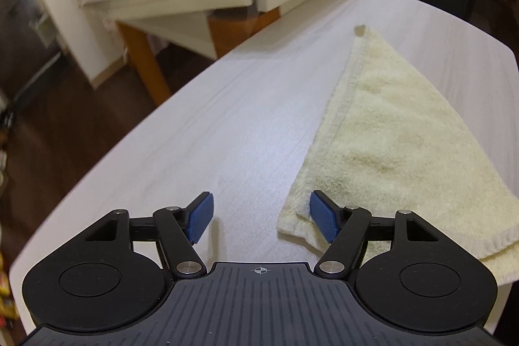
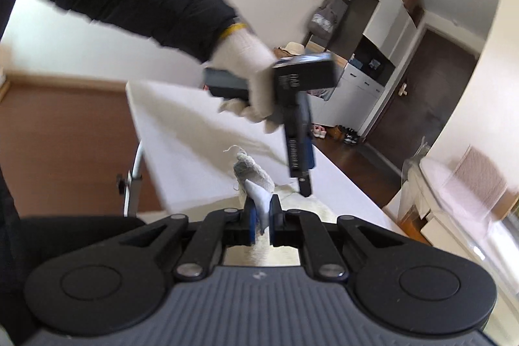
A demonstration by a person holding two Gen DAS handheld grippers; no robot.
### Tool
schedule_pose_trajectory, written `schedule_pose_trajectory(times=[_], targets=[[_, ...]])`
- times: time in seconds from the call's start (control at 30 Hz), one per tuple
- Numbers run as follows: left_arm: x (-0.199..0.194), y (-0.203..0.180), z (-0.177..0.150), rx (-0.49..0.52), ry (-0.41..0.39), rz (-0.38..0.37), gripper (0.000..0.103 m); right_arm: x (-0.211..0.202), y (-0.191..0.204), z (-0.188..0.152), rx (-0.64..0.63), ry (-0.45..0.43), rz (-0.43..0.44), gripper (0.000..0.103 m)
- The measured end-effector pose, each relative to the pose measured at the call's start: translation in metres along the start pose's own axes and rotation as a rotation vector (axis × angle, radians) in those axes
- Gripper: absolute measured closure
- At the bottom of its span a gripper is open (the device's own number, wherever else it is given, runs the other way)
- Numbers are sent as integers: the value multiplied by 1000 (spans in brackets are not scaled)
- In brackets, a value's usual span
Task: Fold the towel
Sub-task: 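Lift the tip and fold the triangle in half with the right gripper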
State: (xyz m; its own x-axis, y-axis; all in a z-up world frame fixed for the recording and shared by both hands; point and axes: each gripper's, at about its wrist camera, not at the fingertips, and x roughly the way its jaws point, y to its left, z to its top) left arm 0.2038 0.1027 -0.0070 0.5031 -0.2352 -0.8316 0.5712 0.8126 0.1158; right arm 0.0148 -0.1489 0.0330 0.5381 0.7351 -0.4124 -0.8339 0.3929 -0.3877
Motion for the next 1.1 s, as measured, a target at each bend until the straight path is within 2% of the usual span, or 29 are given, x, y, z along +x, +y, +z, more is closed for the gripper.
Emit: schedule_pose_trajectory(times=[0.37, 0.67, 0.8, 1.1], targets=[[1, 2, 11, -196, 126, 75, 30, 9, -84, -24, 128, -26, 85, 95], [4, 13, 17, -352, 212, 84, 29, 28, -157, -54, 350, 8, 202, 95], [3, 17, 17, -405, 230, 76, 29, 40, -186, -72, 478, 26, 241, 95], [-1, 24, 15, -532, 232, 87, 33, 63, -225, -103, 639, 88, 312, 95]])
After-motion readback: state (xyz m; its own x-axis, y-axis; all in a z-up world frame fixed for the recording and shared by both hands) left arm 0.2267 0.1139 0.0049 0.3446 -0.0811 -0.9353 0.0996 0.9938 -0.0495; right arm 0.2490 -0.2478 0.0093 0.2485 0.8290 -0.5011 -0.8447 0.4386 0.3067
